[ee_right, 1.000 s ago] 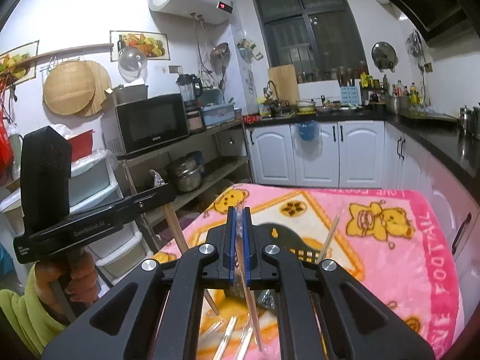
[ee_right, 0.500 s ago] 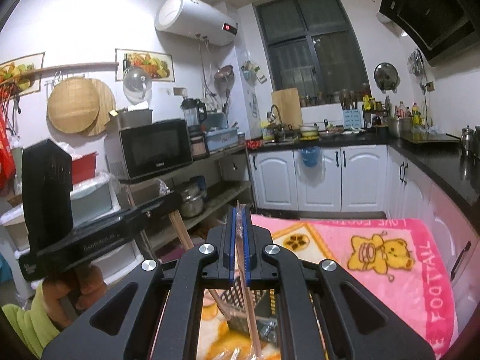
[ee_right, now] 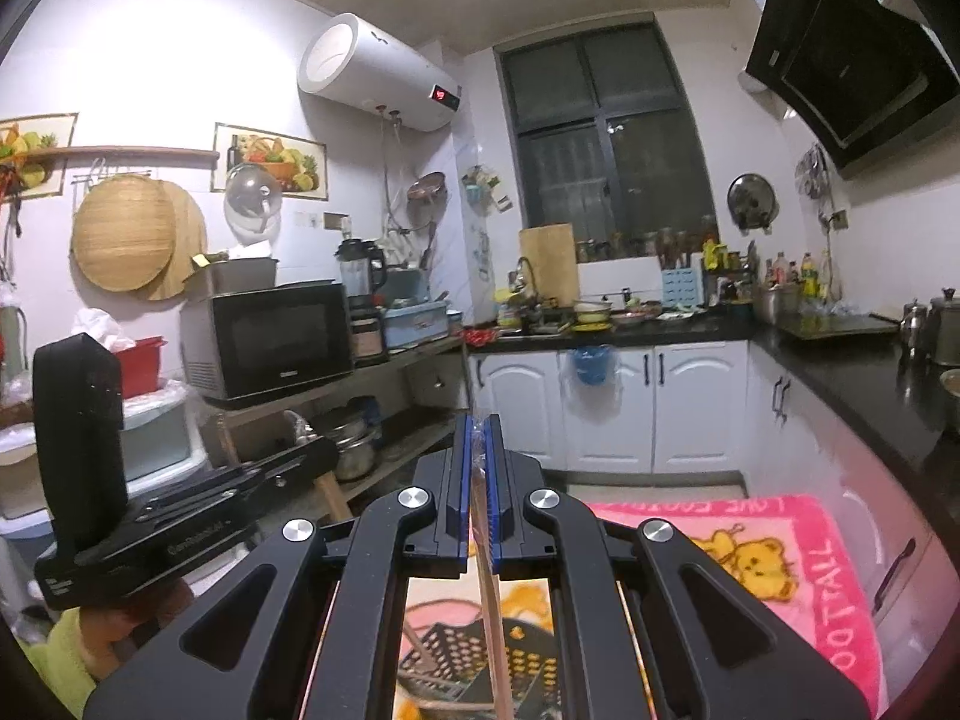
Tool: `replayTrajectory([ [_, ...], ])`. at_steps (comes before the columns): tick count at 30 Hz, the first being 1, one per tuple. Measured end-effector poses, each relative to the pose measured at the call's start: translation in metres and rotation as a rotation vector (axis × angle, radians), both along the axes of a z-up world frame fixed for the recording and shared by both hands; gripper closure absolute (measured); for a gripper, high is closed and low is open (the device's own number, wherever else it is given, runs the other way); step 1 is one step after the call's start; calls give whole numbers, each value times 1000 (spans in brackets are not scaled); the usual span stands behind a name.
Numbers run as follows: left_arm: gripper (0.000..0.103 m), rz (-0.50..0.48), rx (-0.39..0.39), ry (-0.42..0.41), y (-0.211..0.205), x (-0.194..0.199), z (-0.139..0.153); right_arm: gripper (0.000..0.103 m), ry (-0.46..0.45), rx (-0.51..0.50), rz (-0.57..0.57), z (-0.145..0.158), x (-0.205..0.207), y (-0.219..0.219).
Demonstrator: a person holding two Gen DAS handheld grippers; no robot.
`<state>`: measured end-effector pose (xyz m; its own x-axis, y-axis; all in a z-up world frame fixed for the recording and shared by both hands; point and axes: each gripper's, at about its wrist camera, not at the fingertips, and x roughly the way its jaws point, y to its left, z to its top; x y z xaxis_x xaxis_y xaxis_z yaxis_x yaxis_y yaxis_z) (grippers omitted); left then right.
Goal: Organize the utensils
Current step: 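Lift both held chopsticks upright and carry them above the green caddy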
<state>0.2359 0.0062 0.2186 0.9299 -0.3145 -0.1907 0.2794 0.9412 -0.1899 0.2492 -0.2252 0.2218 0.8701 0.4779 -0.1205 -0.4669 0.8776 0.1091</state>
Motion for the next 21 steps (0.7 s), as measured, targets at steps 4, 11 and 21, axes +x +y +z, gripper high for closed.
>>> replayTrajectory([
  [4, 100, 8, -11, 11, -1, 7, -7, 98, 2, -5, -26, -12, 14, -2],
  [11, 100, 71, 32, -7, -7, 19, -25, 98, 54, 4, -53, -41, 41, -8],
  [21, 100, 72, 31, 56, -10, 38, -58, 98, 96, 26, -58, -67, 59, -4],
])
